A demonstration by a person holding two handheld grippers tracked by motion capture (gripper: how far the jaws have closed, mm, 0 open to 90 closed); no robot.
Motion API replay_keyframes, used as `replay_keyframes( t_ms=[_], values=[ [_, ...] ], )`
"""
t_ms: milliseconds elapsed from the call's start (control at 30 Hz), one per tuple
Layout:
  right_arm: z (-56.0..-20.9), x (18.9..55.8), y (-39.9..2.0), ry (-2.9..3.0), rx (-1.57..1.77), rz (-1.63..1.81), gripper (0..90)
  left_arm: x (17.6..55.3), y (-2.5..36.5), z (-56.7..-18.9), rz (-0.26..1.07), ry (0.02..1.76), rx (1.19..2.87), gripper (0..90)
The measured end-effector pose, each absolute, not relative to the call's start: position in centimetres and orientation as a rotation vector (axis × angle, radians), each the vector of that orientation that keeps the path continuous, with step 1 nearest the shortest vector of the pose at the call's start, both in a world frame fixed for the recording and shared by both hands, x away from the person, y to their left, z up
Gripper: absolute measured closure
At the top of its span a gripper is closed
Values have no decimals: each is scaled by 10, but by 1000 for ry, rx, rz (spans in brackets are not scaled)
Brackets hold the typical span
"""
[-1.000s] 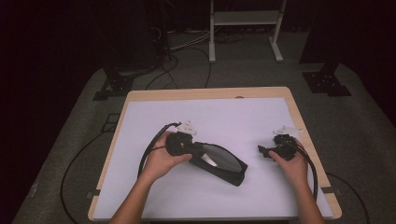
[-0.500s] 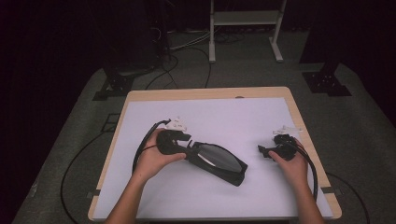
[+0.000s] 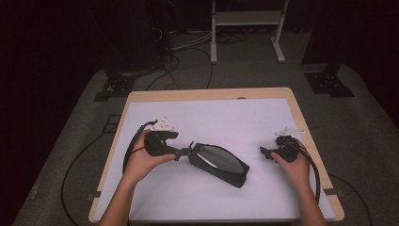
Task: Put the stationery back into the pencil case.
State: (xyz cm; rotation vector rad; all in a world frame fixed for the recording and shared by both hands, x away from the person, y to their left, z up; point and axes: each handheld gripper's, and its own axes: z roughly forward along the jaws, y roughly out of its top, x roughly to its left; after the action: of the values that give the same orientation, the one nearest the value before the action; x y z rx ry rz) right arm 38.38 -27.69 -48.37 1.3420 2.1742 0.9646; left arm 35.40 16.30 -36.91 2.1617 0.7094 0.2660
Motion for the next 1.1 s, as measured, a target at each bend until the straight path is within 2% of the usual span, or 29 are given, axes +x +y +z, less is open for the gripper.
replay_keyframes(
  t_ms=[467, 1100],
  values=[
    [-484, 384, -277, 2174, 1342, 965, 138, 347, 189, -382, 315, 779, 2163, 102],
    [-484, 384, -277, 2174, 1341, 965, 138, 335, 219, -409, 322, 830, 2186, 100]
  ],
)
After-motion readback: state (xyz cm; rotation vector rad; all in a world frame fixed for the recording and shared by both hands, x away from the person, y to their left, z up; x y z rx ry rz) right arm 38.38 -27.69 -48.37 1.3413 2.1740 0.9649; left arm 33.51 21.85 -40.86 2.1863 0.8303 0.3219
